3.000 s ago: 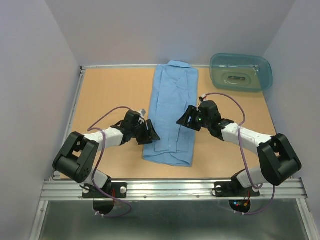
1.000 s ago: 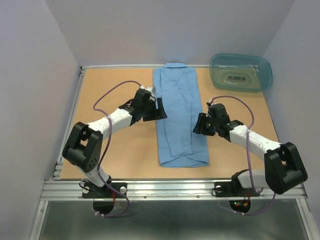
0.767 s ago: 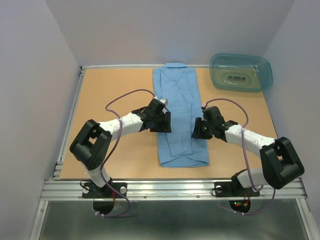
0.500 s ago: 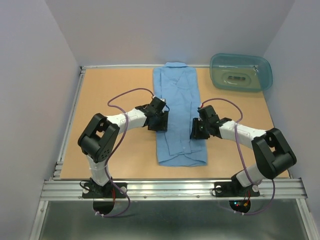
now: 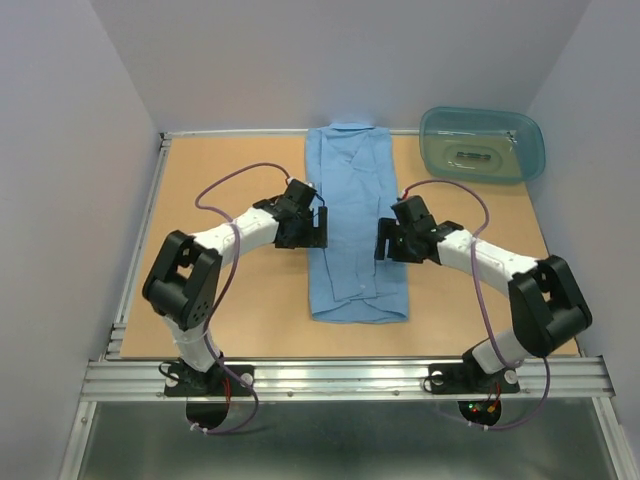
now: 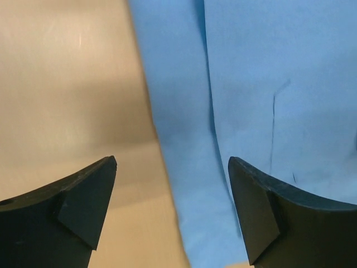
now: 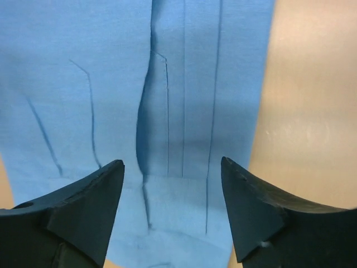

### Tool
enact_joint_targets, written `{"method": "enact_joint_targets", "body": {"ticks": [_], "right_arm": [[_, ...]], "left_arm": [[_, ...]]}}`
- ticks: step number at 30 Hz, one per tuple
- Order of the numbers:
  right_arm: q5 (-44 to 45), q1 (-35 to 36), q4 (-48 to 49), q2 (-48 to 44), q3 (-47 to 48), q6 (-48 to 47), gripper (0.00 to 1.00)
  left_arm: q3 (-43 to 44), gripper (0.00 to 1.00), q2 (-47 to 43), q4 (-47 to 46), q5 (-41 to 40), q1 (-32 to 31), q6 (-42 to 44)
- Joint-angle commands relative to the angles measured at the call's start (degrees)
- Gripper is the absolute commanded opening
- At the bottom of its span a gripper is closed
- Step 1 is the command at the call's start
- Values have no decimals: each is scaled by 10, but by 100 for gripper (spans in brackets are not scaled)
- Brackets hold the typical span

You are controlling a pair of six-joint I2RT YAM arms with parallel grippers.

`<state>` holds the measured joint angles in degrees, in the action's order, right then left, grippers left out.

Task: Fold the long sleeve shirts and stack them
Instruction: Fold the shirt

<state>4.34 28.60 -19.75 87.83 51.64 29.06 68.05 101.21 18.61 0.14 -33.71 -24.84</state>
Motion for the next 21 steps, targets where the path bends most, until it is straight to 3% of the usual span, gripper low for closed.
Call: {"method": "enact_joint_targets", "body": {"ticks": [1,6,9,21], "right_arm": [[34,2,-70,-94,-11,45,79],[0,2,-121,-155,-73,119,85],[-18,2,-150,-176,-104,147,84],[-79,2,-161,-227,-179,195,68]], "left_arm": [[-57,96,-113,59,37,-4,-30],[-150,98,-169,72,93,-6,-57],[-188,89,-195,56,130,-9,-73],[-248,82,-204,2,161,-50,-159]]}}
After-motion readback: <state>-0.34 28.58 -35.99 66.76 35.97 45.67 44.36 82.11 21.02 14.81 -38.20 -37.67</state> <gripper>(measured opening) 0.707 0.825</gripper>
